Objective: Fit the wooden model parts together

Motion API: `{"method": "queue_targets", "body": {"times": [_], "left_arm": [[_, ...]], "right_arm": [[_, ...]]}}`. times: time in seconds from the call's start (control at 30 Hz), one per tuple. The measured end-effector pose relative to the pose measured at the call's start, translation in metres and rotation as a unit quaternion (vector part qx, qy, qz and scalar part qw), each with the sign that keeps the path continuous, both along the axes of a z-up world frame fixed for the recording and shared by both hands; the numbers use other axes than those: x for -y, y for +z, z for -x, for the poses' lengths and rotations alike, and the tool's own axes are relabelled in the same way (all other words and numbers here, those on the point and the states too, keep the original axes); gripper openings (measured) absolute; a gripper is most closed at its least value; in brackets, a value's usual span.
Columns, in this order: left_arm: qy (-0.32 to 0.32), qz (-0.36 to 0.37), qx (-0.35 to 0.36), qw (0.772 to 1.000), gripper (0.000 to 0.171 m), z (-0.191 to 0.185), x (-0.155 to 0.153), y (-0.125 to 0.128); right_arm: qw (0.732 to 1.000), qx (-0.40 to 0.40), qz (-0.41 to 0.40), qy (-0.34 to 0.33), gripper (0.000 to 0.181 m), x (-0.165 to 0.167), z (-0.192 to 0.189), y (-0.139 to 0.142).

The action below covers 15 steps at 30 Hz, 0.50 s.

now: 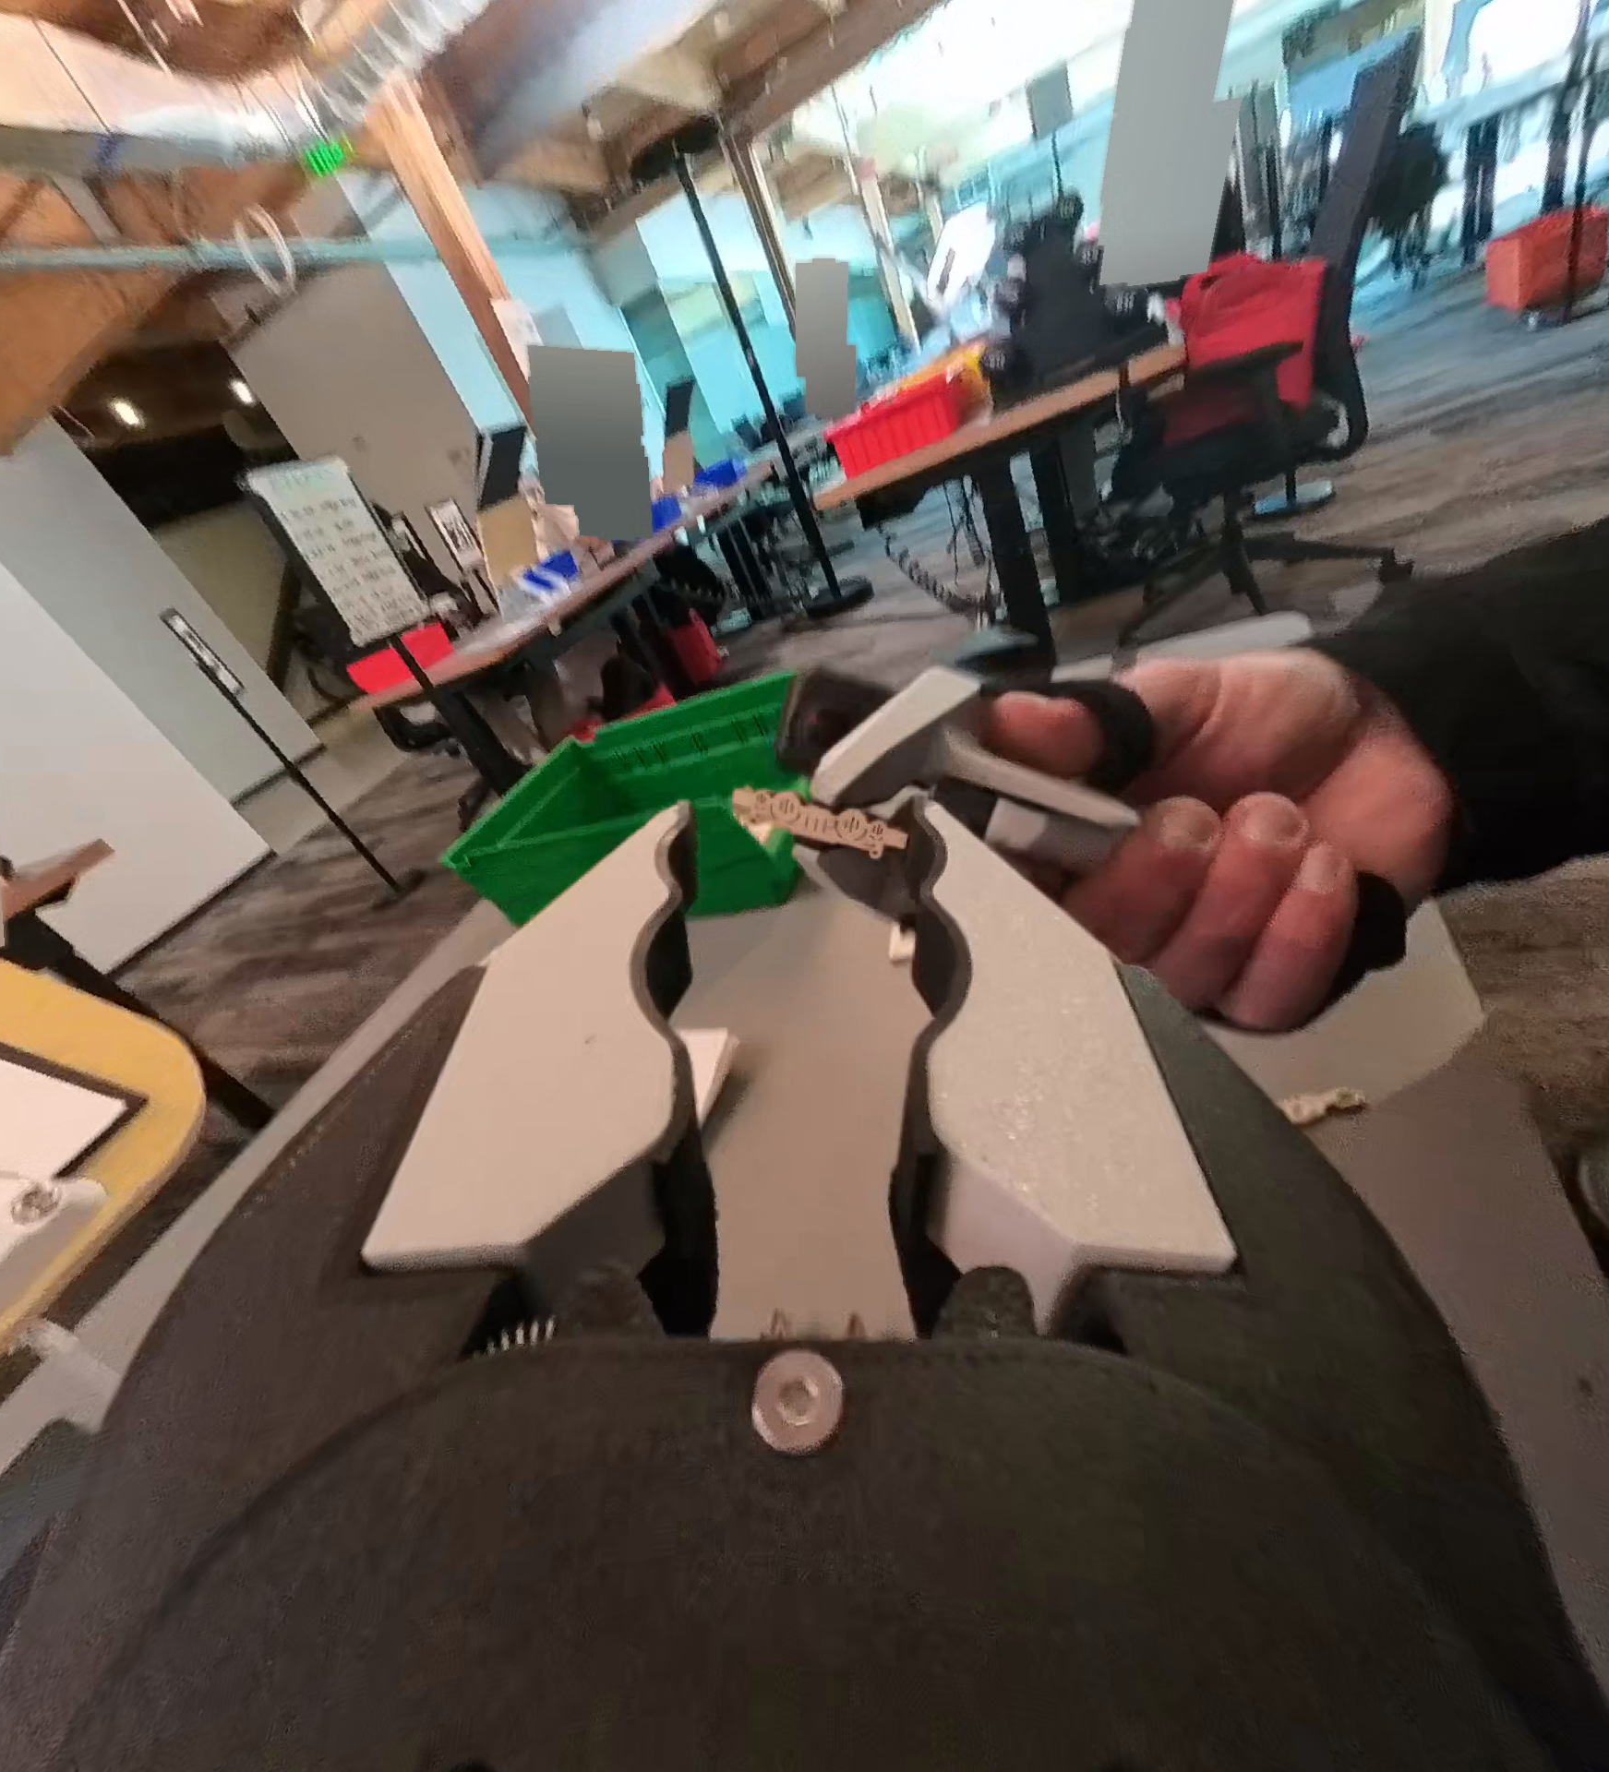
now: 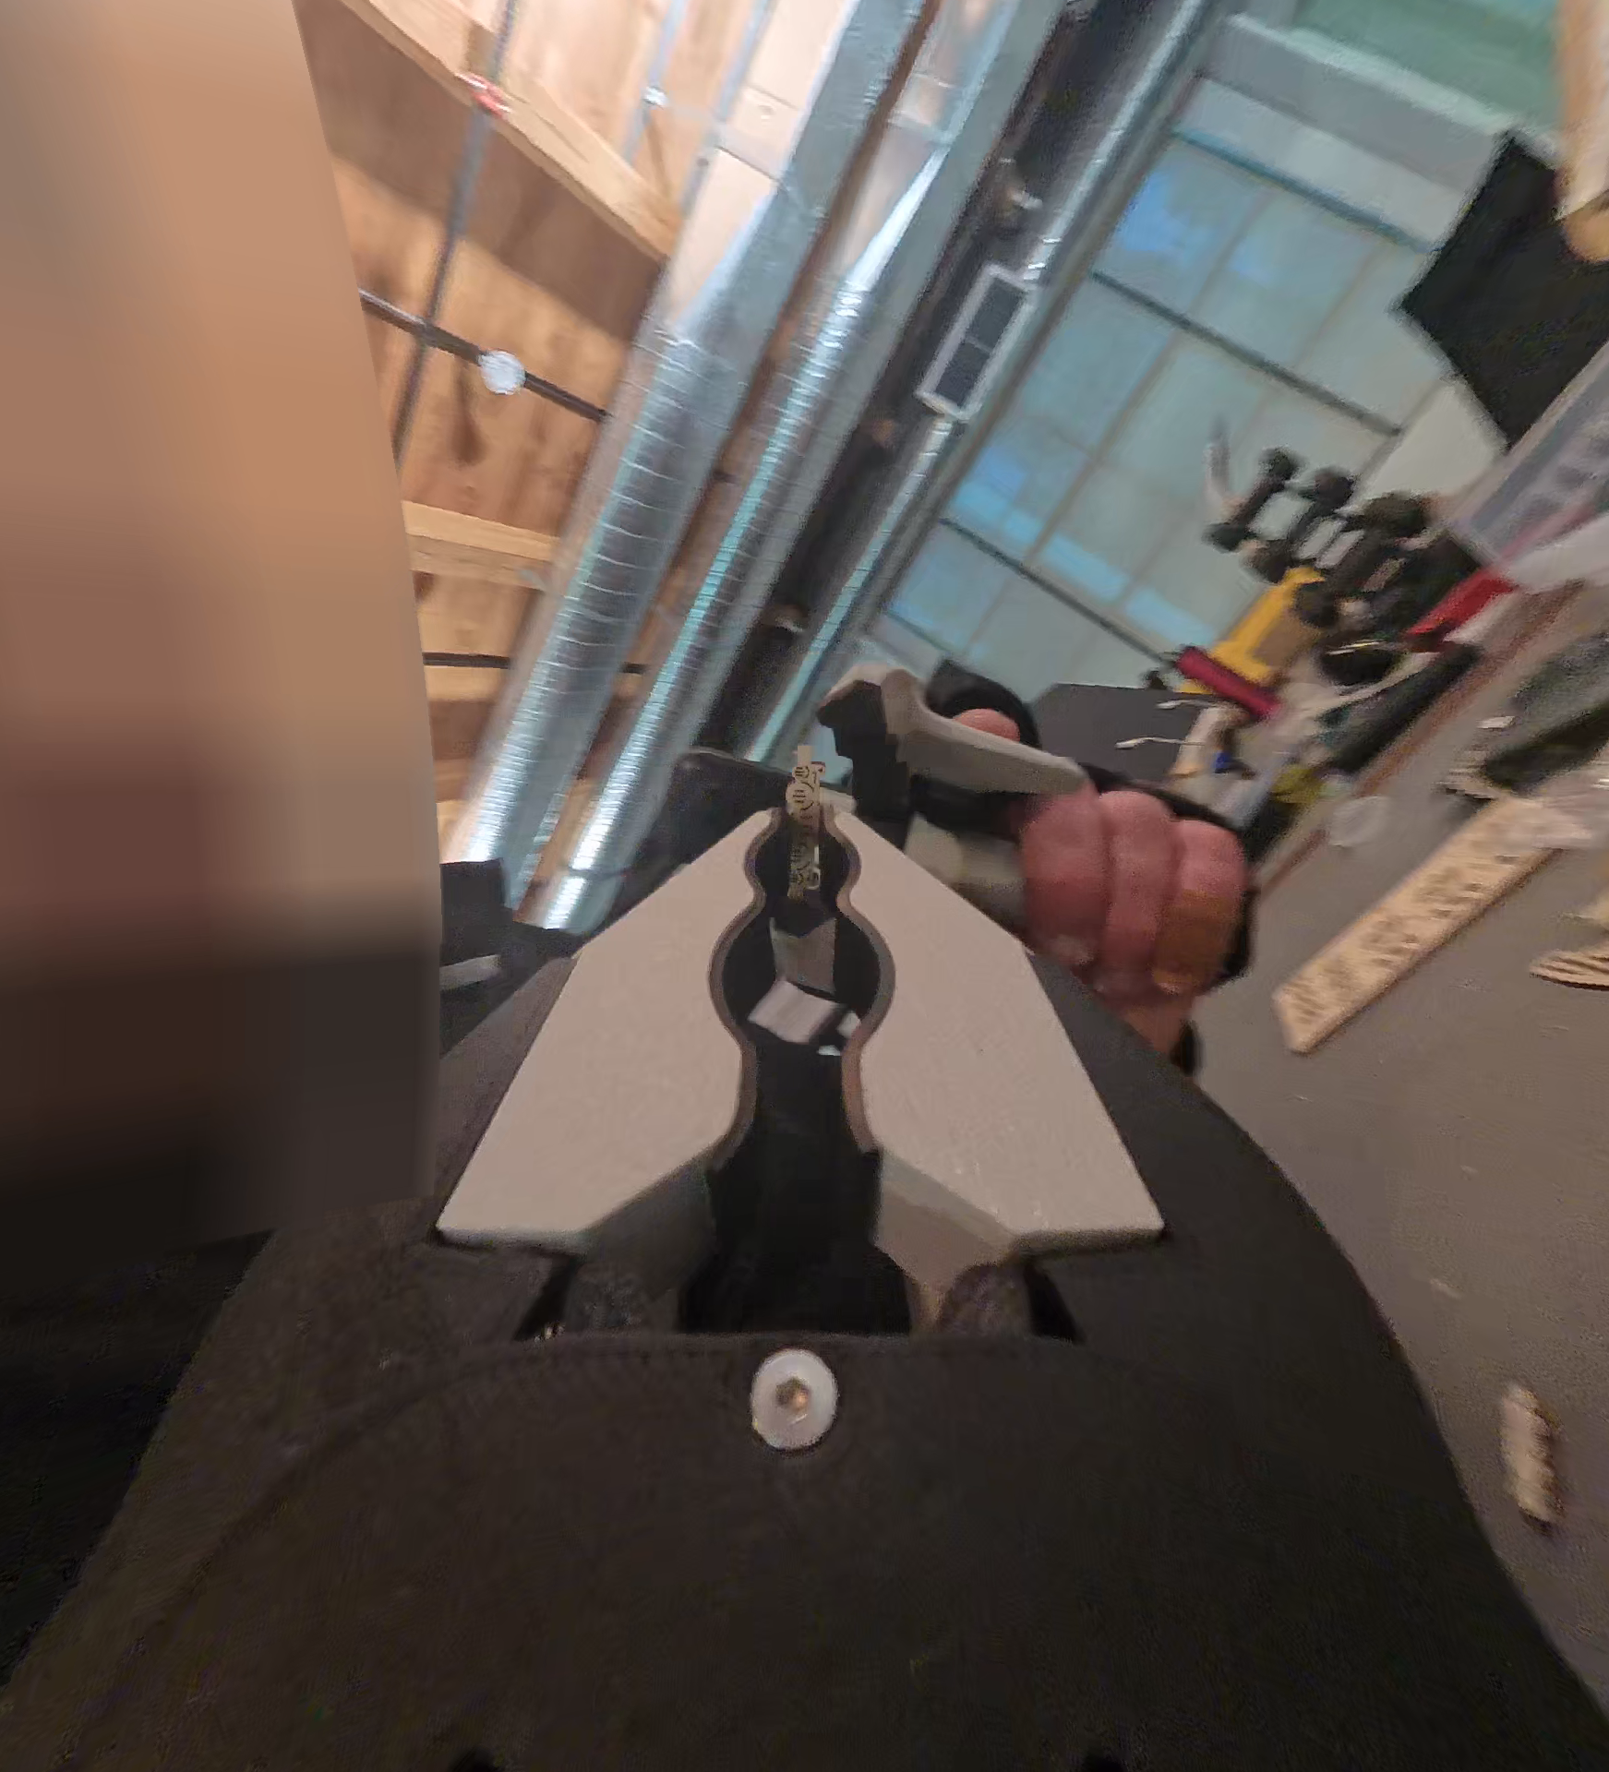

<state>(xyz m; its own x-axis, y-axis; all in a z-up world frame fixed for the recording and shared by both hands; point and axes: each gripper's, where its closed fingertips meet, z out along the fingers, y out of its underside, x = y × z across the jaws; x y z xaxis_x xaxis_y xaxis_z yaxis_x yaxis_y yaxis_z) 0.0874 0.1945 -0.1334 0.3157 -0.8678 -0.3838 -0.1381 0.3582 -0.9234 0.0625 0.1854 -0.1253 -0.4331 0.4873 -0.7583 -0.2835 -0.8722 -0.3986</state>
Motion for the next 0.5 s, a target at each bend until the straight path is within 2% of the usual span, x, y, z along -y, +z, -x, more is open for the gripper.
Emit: {"method": "queue_targets", "body": {"times": [0.13,0.2,0.37,0.5], "left_arm": [[0.032,0.044,-0.099,0.994,0.052,0.006,-0.023,-0.032],[0.056,0.059,-0.167,0.983,0.070,0.011,-0.038,-0.052],[0.050,0.112,-0.344,0.931,0.077,0.018,-0.056,-0.110],[0.026,0.169,-0.448,0.877,0.078,0.020,-0.063,-0.147]], "right_arm": [[0.988,0.138,-0.011,-0.067,0.003,-0.022,-0.007,-0.039],[0.974,0.206,-0.006,-0.097,0.003,-0.037,-0.015,-0.061],[0.930,0.346,0.023,-0.120,0.003,-0.068,-0.027,-0.126],[0.921,0.369,0.083,-0.094,0.003,-0.075,-0.019,-0.159]]}}
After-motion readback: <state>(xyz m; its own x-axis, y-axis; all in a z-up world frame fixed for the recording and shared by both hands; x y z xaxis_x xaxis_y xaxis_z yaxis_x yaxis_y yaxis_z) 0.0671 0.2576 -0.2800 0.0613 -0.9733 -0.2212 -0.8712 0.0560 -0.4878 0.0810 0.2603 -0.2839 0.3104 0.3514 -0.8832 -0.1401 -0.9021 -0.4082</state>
